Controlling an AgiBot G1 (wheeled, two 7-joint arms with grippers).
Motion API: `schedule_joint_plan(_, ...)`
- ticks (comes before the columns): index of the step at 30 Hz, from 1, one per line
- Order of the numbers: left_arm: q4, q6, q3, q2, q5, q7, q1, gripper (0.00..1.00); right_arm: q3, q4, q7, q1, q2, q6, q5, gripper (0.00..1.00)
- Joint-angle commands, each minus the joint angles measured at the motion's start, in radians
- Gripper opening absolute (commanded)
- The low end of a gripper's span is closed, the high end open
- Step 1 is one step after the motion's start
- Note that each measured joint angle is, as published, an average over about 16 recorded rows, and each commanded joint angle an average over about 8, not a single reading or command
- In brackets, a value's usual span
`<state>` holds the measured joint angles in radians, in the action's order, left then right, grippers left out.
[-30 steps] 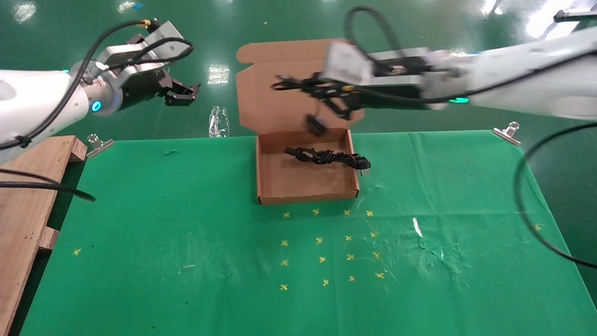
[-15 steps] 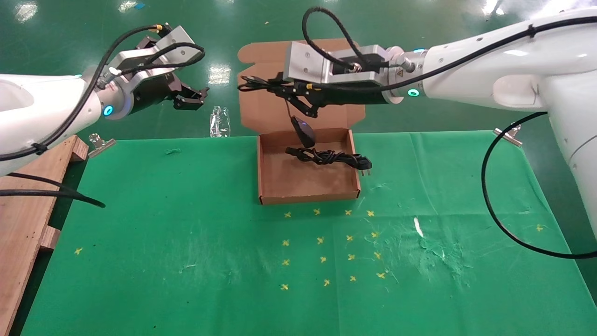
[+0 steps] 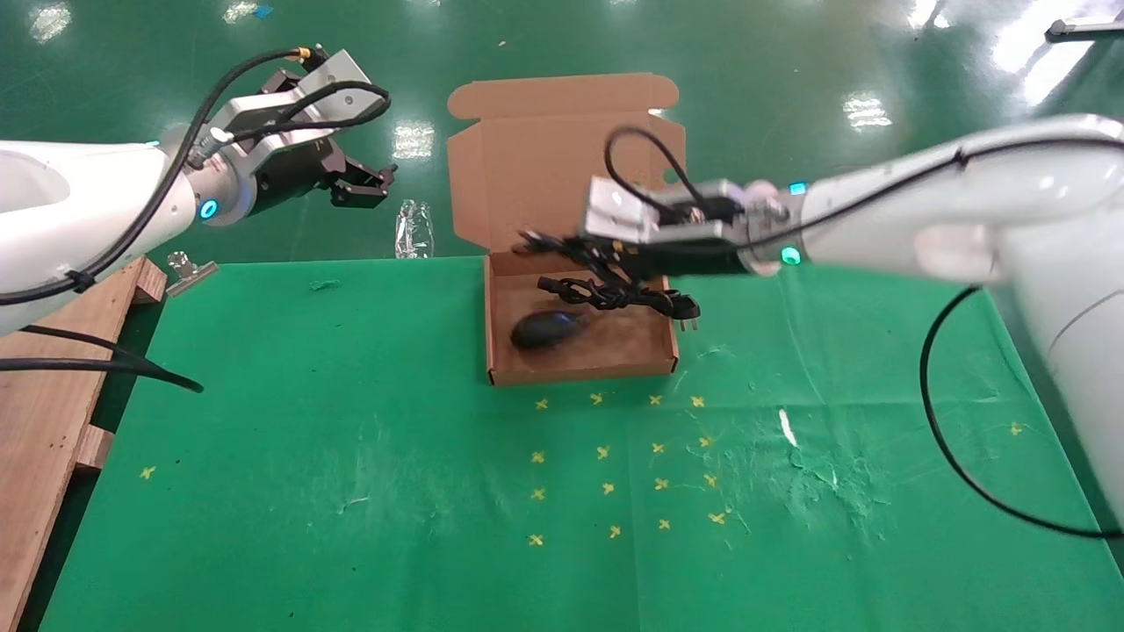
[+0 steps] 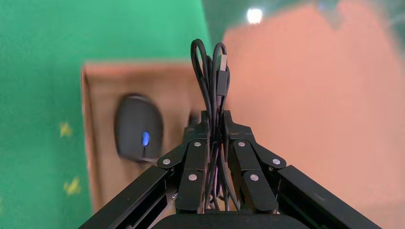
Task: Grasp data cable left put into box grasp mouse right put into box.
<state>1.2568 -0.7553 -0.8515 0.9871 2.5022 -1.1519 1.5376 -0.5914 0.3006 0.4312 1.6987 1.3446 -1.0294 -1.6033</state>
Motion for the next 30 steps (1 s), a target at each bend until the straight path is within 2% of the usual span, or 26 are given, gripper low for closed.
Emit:
schedule_joint_plan(1, 0.000, 0.000, 0.000, 0.000, 0.000, 0.000, 0.000, 1.00, -0.010, -0.027, -0.012, -0.014, 0.001, 0.033, -0.011, 0.35)
schedule_joint_plan(5, 0.001, 0.000, 0.001, -0.001, 0.001, -0.001, 0.000, 1.00, -0.026, -0.061, -0.016, -0.035, 0.003, 0.057, -0.023, 0.85)
schedule_joint_plan(7, 0.001, 0.000, 0.001, -0.001, 0.001, -0.001, 0.000, 1.00, -0.030, -0.070, -0.016, -0.041, 0.004, 0.061, -0.028, 1.00)
schedule_joint_plan(22, 0.001, -0.001, 0.000, 0.000, 0.001, -0.001, -0.001, 1.00, -0.025, -0.055, -0.018, -0.039, 0.000, 0.054, -0.021, 1.00)
schedule_joint_plan(30, 0.001, -0.001, 0.000, 0.000, 0.001, 0.000, -0.001, 1.00, 0.006, 0.038, -0.072, -0.090, -0.066, 0.007, 0.059, 1.00)
